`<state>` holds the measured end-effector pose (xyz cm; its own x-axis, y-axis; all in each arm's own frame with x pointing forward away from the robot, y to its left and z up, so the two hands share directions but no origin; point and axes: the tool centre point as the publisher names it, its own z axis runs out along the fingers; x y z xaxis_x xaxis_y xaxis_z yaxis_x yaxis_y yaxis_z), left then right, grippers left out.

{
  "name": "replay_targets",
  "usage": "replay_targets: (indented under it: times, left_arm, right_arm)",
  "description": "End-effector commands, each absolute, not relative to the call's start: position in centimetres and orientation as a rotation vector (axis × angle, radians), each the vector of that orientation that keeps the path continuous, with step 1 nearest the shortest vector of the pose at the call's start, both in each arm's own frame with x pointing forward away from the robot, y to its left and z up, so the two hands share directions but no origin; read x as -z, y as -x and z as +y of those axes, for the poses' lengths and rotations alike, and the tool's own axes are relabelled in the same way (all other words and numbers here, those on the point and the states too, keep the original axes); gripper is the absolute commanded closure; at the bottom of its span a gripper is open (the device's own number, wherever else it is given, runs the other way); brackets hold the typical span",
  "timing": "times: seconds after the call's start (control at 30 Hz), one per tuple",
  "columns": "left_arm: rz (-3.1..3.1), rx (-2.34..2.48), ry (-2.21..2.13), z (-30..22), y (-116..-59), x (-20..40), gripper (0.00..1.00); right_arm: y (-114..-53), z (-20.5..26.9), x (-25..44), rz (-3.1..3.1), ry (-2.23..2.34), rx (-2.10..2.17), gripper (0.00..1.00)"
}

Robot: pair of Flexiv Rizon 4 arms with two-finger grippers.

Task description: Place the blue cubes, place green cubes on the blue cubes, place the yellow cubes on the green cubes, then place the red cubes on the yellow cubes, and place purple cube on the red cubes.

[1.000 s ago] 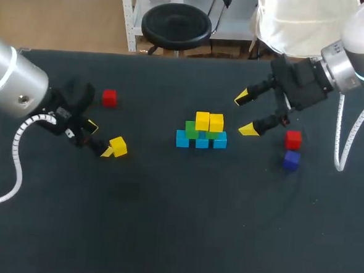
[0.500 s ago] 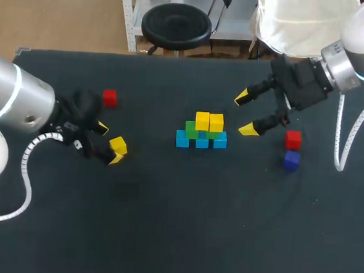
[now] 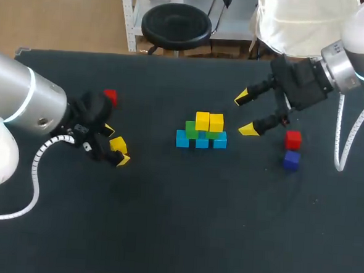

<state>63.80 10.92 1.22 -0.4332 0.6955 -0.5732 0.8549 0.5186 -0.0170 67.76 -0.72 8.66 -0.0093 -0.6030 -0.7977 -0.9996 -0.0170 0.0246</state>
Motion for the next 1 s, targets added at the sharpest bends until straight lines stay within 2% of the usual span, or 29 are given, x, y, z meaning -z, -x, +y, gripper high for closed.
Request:
replay_targets:
  times: [0.03,0.17,0.27,0.4,0.6,0.67,0.73,0.77,0.83,0.93,1.0]
  left_arm:
    - [2.262,0.422,-1.261,11.19,-64.06,-0.89,0.0]
    - [2.265,0.423,-1.254,11.36,-64.07,-0.81,0.0]
    - [2.265,0.426,-1.256,11.42,-64.16,-0.7,0.06]
    - [2.268,0.441,-1.267,11.32,-64.25,-0.53,0.0]
    - [2.275,0.447,-1.267,11.34,-64.43,-0.33,0.01]
    - [2.278,0.45,-1.267,11.37,-64.53,-0.25,0.1]
    - [2.281,0.453,-1.268,11.37,-64.52,-0.21,0.23]
    - [2.281,0.453,-1.27,11.36,-64.5,-0.19,0.53]
    - [2.283,0.454,-1.273,11.38,-64.48,-0.14,0.6]
    - [2.283,0.455,-1.275,11.42,-64.47,-0.12,0.78]
    - [2.283,0.452,-1.278,11.4,-64.45,-0.14,0.96]
  right_arm:
    - [-67.7,-0.76,-8.67,1.671,1.679,-0.862,0.0]
    - [-67.7,-0.76,-8.67,1.671,1.679,-0.862,0.0]
    - [-67.7,-0.76,-8.67,1.671,1.679,-0.862,0.0]
    - [-67.7,-0.76,-8.67,1.671,1.679,-0.862,0.0]
    - [-67.7,-0.76,-8.67,1.671,1.679,-0.862,0.0]
    - [-67.7,-0.76,-8.67,1.671,1.679,-0.862,0.0]
    - [-67.7,-0.76,-8.67,1.671,1.679,-0.862,0.0]
    - [-67.7,-0.76,-8.67,1.671,1.679,-0.862,0.0]
    - [-67.7,-0.76,-8.67,1.671,1.679,-0.862,0.0]
    - [-67.7,-0.76,-8.67,1.671,1.679,-0.862,0.0]
    - [-67.7,-0.76,-8.67,1.671,1.679,-0.862,0.0]
